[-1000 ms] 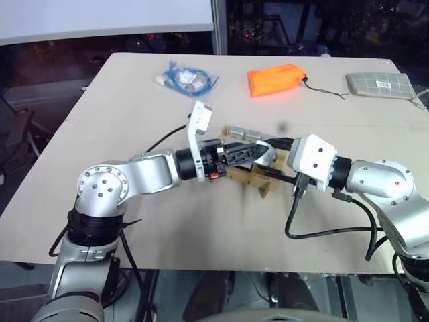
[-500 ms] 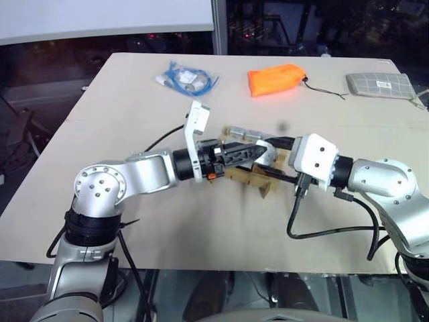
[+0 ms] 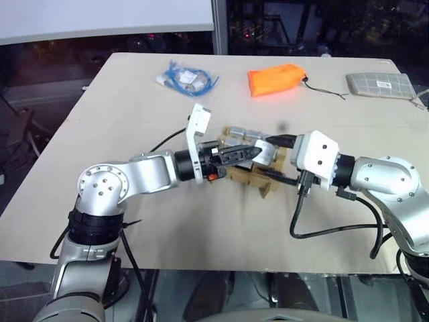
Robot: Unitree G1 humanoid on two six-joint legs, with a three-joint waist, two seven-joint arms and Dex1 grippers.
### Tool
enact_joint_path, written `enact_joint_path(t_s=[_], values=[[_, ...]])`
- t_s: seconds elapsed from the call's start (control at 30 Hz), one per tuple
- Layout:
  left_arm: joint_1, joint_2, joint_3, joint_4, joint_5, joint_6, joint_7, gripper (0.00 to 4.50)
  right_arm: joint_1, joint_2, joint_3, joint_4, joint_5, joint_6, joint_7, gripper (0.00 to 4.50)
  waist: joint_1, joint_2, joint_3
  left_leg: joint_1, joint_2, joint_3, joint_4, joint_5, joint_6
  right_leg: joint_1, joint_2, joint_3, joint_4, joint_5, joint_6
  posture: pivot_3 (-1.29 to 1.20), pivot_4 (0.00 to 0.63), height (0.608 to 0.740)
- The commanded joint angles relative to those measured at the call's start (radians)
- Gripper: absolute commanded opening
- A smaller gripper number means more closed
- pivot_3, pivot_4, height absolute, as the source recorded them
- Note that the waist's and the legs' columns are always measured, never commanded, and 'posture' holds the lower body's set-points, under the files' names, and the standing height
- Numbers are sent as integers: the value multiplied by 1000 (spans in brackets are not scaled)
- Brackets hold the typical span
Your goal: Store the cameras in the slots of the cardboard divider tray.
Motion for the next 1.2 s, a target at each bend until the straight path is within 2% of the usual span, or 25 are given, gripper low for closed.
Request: enact_joint_path(t_s=[0.03, 0.13, 0.27, 0.37, 0.5, 0.6, 0.77, 1.1, 1.17, 1.2], values=[[-50, 14, 21, 11, 86, 3, -101, 686, 2, 1, -38, -42, -28, -14, -54, 4414, 0, 0, 0, 0, 0, 0, 0, 0, 0, 0, 0, 0, 0, 0, 0, 0, 150, 740], [-96, 43, -25, 50, 395, -148, -339, 686, 90, -6, -140, -81, 11, 47, -87, 4414, 5, 0, 0, 0, 0, 0, 0, 0, 0, 0, 0, 0, 0, 0, 0, 0, 150, 740], [-207, 125, -224, 204, 798, -397, -841, 686, 319, -7, -377, -170, 142, 93, -56, 4414, 11, 0, 0, -1, -2, 1, -2, 0, 0, 0, 0, -1, -2, 0, 0, 0, 150, 740], [-285, 98, -340, 353, 1015, -591, -1100, 686, 459, 10, -517, -229, 245, 124, -50, 4414, 10, 0, 0, 0, -2, 1, -5, 0, 0, 0, -1, 0, -4, 0, 0, 0, 150, 740], [-380, 8, -406, 561, 1208, -799, -1298, 686, 595, 28, -625, -283, 290, 124, -85, 4414, 1, -1, 0, 0, -1, 1, -6, -1, 2, 0, -1, 0, -4, 0, 0, 0, 150, 740], [-459, -80, -427, 741, 1320, -933, -1387, 686, 689, 52, -676, -326, 293, 115, -122, 4414, 0, -2, 1, -1, -1, 0, -5, -2, 4, 0, -1, -1, -4, 0, 0, 0, 150, 740], [-539, -169, -423, 968, 1467, -1120, -1467, 686, 789, 48, -664, -350, 296, 41, -195, 4414, -9, -2, 1, -1, -1, 1, -4, -2, 5, 0, 0, 0, -4, 0, 1, 0, 150, 740], [-608, -247, -405, 1178, 1632, -1306, -1529, 686, 935, -17, -646, -350, 337, -101, -314, 4414, -19, -3, 2, -1, -1, 0, -1, -3, 5, 1, 1, -1, -1, -1, 1, 0, 150, 740], [-619, -252, -406, 1196, 1659, -1327, -1525, 1741, 943, -30, -645, -350, 342, -110, -330, 4500, -24, -4, 2, 0, -1, 0, 0, -3, 5, 2, 1, -1, 0, 0, 1, 0, 150, 740], [-623, -255, -401, 1201, 1668, -1335, -1518, 2039, 947, -37, -643, -350, 345, -114, -338, 4500, -27, -4, 2, 0, -1, 0, 1, -3, 6, 2, 1, -1, 0, -1, 2, 0, 150, 740]])
